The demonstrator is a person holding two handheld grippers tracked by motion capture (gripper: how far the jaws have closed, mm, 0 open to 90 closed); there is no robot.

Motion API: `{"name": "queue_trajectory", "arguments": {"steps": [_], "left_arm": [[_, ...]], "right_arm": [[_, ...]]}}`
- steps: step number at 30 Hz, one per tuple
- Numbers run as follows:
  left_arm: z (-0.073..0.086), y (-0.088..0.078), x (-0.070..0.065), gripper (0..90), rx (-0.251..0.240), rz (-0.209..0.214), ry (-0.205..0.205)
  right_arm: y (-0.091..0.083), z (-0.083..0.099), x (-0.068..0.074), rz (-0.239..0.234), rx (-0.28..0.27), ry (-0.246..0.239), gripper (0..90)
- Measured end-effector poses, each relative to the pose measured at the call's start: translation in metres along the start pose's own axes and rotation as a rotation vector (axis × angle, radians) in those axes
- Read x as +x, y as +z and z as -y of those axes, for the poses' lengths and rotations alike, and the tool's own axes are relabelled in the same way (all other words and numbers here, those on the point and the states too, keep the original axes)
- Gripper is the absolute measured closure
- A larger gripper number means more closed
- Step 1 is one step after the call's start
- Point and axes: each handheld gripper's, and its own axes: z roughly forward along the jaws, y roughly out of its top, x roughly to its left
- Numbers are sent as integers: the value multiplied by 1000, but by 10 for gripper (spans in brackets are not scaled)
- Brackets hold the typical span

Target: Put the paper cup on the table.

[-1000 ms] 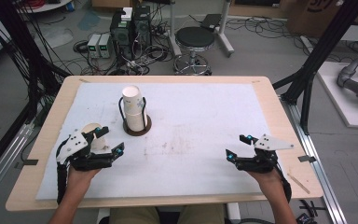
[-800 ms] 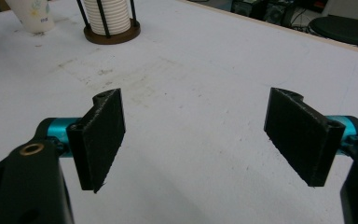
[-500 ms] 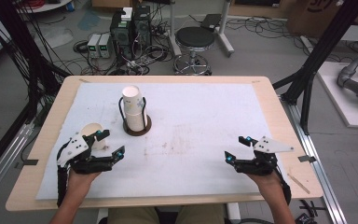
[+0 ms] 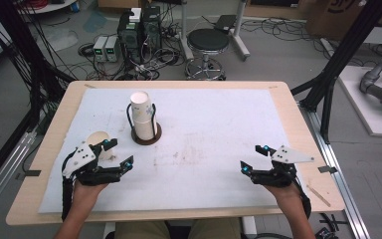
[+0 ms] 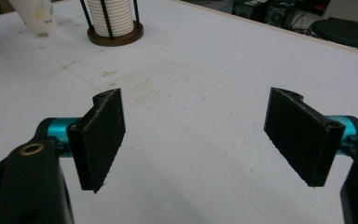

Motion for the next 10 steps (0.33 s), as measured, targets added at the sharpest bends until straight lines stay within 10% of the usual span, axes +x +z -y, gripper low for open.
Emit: {"name": "queue_trajectory", "arguments": {"steps": [10], "left_arm": [[1,1,1,163,-5,-6,-1]], "right_arm": [[-1,1,-3,6,-5,3,207]]}}
